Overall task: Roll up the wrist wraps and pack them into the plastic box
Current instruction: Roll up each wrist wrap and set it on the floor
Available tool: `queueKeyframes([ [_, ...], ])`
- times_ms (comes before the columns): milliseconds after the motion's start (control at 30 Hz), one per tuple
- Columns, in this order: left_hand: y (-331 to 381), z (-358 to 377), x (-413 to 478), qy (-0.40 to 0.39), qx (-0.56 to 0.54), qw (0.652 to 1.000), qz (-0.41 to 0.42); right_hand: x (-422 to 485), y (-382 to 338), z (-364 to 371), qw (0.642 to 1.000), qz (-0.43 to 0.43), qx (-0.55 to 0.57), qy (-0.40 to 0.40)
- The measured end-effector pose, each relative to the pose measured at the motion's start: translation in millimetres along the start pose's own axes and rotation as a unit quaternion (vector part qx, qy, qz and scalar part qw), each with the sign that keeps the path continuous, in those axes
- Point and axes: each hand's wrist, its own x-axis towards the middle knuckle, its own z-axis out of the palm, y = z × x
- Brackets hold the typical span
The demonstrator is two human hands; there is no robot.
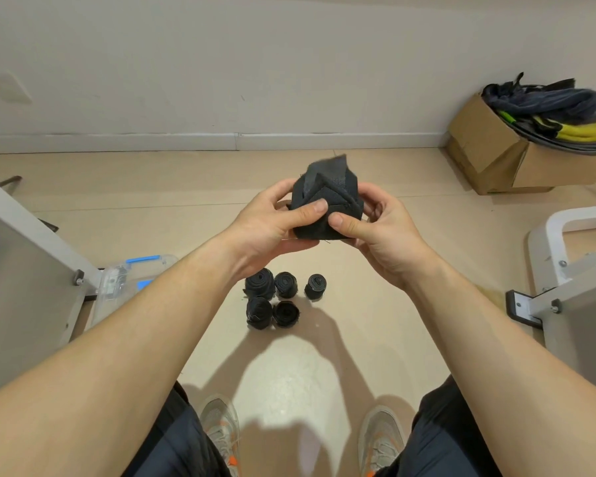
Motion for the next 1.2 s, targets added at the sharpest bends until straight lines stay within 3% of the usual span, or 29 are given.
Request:
queueKeyframes([
  [200,-4.1,4.8,3.6,0.056,0.011,0.996,0.062,-6.3,-3.4,4.1,0.998,0.051,-0.047,0.008],
  [467,-5.6,8.0,7.1,0.052,0.110,0.986,0.115,-4.6,-7.4,6.7,0.995,0.095,-0.009,0.009],
  [600,-6.6,5.7,9.9,0.024,0.098,0.988,0.116,-4.1,-4.4,7.4,0.997,0.058,0.014,0.039],
  [800,-7.5,13.9,2.1,0.004,0.041,0.998,0.048,-2.5,-1.4,9.7,0.998,0.027,0.015,0.063],
  [967,-7.3,15.0,-0.1,0.062,0.054,0.992,0.098,-3.4,-2.0,9.9,0.998,0.031,-0.021,0.041],
  [1200,-9.3,14.5,-1.6,0.035,0.023,0.992,0.119,-5.3,-8.9,7.3,0.996,0.089,-0.017,0.008],
])
